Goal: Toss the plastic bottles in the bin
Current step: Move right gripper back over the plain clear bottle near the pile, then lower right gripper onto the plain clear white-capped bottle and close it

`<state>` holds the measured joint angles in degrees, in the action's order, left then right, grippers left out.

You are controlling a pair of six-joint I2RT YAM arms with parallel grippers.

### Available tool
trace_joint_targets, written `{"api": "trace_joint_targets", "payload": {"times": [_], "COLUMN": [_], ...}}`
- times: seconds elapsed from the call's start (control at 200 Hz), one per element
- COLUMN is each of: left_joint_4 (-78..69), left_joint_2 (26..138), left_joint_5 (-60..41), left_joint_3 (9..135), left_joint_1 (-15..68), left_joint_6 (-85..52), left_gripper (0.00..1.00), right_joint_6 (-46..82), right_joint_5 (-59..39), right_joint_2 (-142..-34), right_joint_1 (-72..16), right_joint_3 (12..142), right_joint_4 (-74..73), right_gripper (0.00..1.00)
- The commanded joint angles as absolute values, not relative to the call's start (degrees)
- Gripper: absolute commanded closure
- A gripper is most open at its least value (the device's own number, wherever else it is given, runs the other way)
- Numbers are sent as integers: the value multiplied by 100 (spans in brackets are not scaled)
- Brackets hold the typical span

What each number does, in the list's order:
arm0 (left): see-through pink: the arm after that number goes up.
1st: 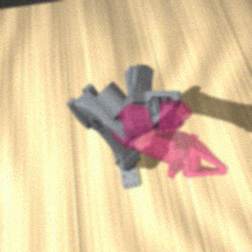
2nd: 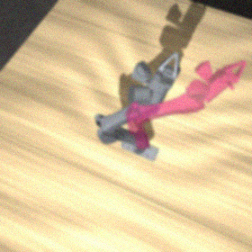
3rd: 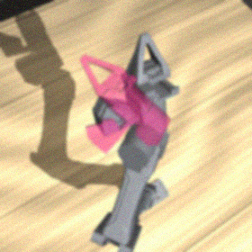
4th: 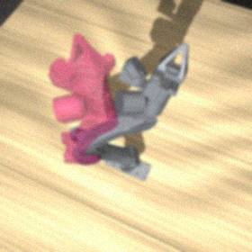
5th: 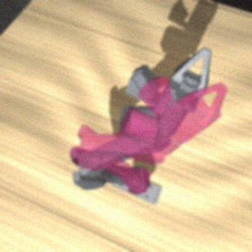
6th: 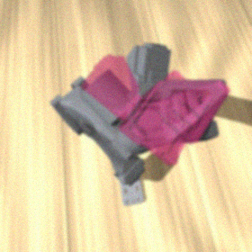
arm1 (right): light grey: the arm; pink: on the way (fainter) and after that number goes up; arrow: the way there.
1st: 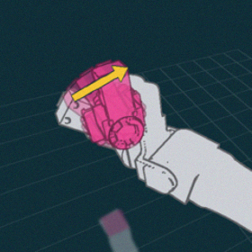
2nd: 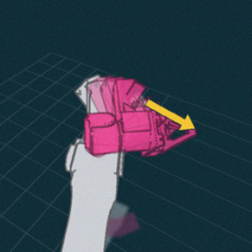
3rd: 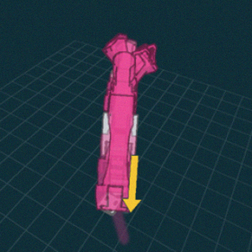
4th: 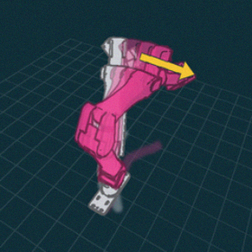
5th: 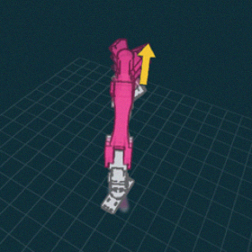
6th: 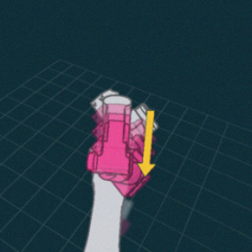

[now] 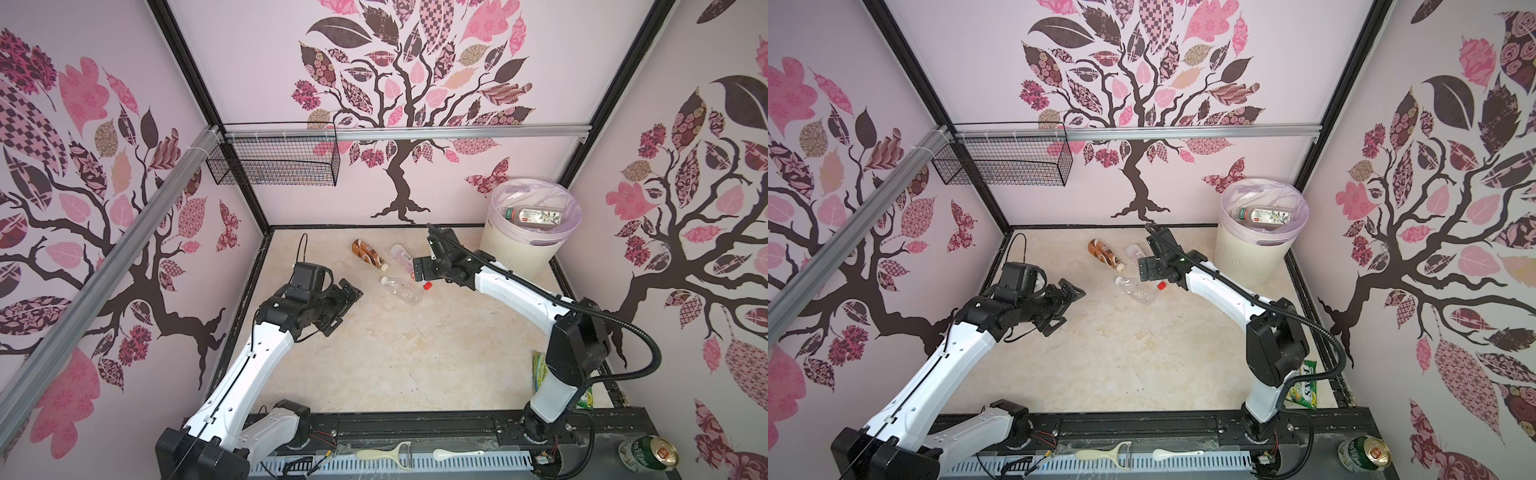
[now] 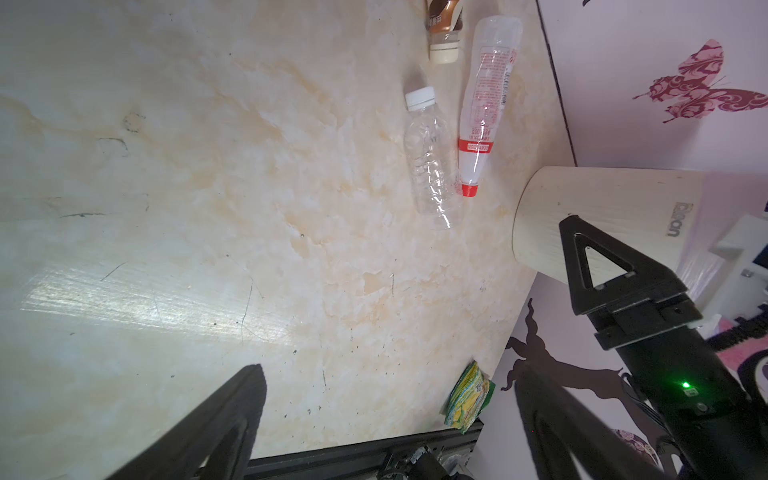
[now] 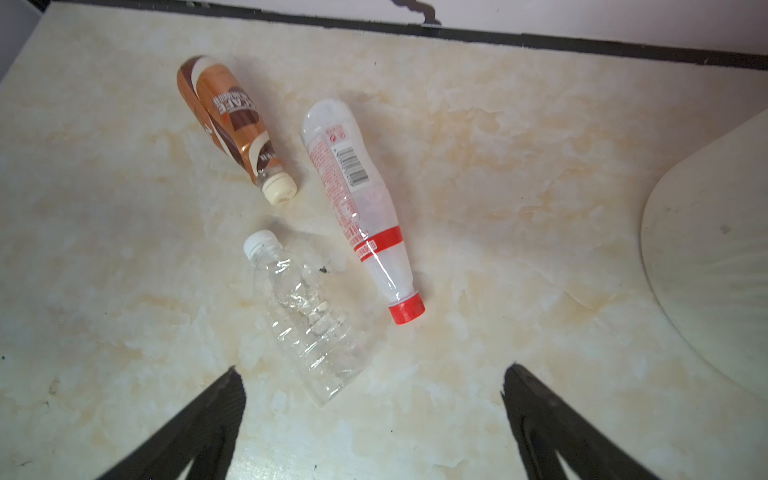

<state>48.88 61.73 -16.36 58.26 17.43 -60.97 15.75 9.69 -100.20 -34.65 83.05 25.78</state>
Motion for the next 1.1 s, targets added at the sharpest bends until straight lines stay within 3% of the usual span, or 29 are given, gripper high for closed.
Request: {"api": "trace_joint_targets", "payload": {"times": [0.0, 0.24, 0.725, 1.095], "left_joint_4": [5075, 5030, 4953, 5079], "left_joint_2": [6018, 6202, 6173, 6179], "left_joint_5": [-1691, -1850, -1986, -1960], "left_joint_3": [5500, 5502, 5032, 5099], "left_joint_1": [1718, 1623, 1613, 1609], "left_joint_6": [-6159, -6054, -6265, -6218], "left_gripper": [2, 2, 2, 2], "right_joint_6": [1349, 1273, 1106, 958], "right_joint_5": [578, -32, -143, 128], "right_joint_2": [-10274, -10940, -11964, -12187], "right_joint_1": [-3559, -3602, -3752, -4093], "right_joint_3": [8345, 8587, 9095, 9309], "right_joint_4": [2401, 2541, 2722, 2834], "right_gripper": [0, 1, 1, 22]}}
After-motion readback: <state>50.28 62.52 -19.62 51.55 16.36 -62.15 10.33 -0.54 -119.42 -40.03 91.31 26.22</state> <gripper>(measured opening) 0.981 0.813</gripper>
